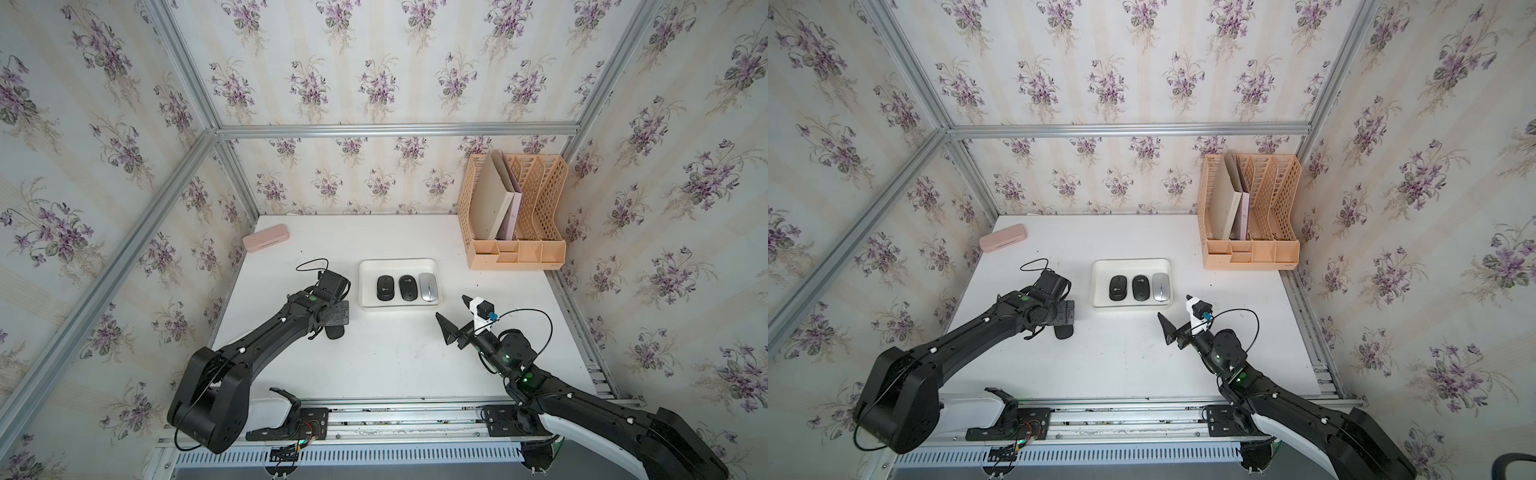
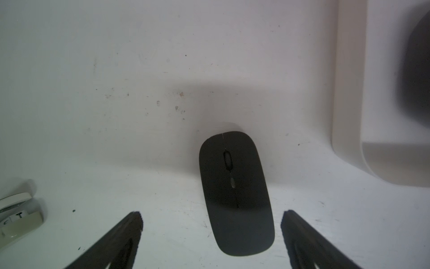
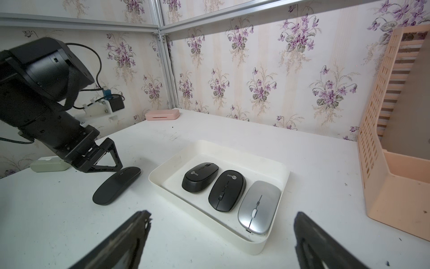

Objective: Put the mouse in the storage box
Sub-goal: Pick up the mouse from the center of the board.

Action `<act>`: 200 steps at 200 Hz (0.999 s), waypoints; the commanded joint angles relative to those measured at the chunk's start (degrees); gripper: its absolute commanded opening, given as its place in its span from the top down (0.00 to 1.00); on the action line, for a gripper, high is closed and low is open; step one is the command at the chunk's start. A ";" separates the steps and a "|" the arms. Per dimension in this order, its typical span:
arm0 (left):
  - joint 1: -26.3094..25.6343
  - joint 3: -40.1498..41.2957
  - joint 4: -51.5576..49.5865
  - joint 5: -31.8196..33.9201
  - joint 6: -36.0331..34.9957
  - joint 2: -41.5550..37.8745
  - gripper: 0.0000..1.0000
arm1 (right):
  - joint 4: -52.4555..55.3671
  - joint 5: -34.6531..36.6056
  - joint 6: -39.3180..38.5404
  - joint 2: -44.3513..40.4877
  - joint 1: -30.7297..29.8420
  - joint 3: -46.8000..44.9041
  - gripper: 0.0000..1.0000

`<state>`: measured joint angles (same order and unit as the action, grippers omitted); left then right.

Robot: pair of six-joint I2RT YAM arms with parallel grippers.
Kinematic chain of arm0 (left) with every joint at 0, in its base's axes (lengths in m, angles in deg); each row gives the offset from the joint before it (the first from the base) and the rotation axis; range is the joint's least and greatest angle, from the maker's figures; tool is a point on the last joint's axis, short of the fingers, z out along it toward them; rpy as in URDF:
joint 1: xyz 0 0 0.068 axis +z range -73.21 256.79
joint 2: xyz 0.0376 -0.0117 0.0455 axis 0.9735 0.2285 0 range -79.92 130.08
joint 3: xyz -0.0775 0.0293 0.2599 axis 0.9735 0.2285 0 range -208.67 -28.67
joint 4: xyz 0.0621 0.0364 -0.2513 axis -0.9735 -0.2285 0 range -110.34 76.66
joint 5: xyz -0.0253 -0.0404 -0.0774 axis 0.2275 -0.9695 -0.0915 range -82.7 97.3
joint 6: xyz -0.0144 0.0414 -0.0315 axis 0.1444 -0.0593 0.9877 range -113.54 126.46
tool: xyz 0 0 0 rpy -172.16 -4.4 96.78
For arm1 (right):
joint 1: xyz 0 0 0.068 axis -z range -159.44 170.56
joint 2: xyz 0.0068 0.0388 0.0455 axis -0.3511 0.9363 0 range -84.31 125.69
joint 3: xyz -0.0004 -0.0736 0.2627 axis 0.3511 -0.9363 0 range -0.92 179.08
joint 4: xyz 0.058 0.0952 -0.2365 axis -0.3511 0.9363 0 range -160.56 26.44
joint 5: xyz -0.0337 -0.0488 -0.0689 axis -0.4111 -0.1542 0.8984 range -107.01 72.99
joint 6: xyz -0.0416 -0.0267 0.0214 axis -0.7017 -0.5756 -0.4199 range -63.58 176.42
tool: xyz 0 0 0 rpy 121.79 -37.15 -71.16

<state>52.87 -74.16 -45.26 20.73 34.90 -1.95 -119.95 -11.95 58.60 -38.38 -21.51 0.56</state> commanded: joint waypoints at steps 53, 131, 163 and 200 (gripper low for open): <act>0.17 0.65 6.40 -4.79 3.54 7.84 0.07 | -1.28 0.43 0.37 -0.10 -0.04 0.19 0.00; 0.39 1.72 9.67 -4.99 2.82 11.13 0.15 | -1.15 0.83 0.55 -0.33 -0.04 0.11 0.00; 0.39 1.35 10.30 -5.06 2.14 12.77 0.24 | -0.90 0.96 0.55 -0.62 -0.04 0.11 0.00; 0.41 1.20 10.65 -5.61 2.06 13.61 0.31 | -0.91 0.99 0.55 -0.58 -0.04 0.11 0.00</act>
<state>53.22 -73.11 -32.85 15.50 37.90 10.93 -119.95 -11.47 59.03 -38.94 -21.51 0.56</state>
